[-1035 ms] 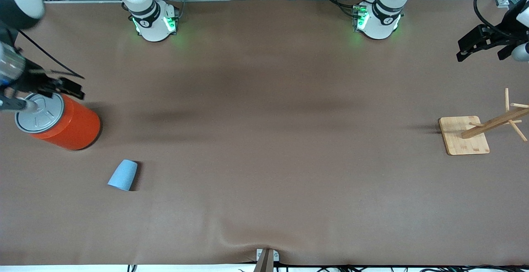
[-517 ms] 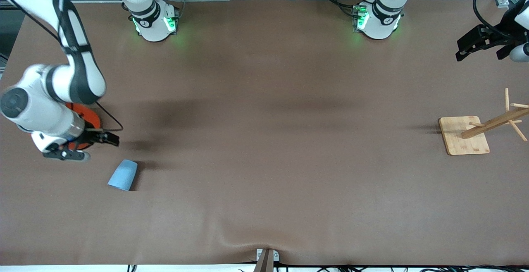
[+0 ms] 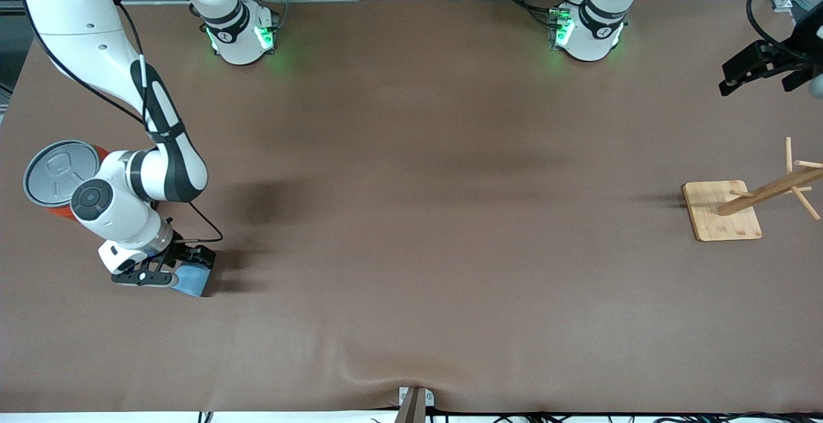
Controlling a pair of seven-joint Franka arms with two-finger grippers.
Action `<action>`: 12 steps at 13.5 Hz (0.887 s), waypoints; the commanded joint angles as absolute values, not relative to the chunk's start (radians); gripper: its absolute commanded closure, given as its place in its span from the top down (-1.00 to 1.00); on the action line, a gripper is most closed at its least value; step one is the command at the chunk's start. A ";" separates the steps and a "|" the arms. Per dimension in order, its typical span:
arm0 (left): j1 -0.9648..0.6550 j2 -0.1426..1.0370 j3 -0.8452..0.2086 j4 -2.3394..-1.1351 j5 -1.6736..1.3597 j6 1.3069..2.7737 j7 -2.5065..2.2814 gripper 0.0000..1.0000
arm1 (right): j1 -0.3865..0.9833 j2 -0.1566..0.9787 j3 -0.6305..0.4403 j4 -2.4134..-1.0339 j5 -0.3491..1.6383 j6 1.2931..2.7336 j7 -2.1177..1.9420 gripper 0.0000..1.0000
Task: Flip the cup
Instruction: 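Reach the right gripper to the blue cup and grasp it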
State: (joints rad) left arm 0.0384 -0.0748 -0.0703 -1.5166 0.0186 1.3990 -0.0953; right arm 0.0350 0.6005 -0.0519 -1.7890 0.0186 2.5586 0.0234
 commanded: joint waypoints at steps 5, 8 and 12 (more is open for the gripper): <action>0.049 -0.081 -0.084 -1.523 0.009 1.382 -0.086 1.00 | 0.043 0.673 -0.051 -1.695 0.015 2.537 0.026 1.00; 0.043 -0.083 -0.087 -1.535 0.003 1.379 -0.084 1.00 | 0.037 0.673 -0.051 -1.700 0.015 2.536 0.020 1.00; 0.045 -0.075 -0.087 -1.537 -0.061 1.345 -0.086 1.00 | 0.029 0.673 -0.051 -1.703 0.015 2.536 0.029 1.00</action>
State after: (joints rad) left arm 0.0423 -0.0742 -0.0844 -1.5402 -0.0421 1.3661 -0.0934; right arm 0.0421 0.6636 -0.0570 -1.7182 0.0186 2.5414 0.0229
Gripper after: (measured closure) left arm 0.000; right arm 0.000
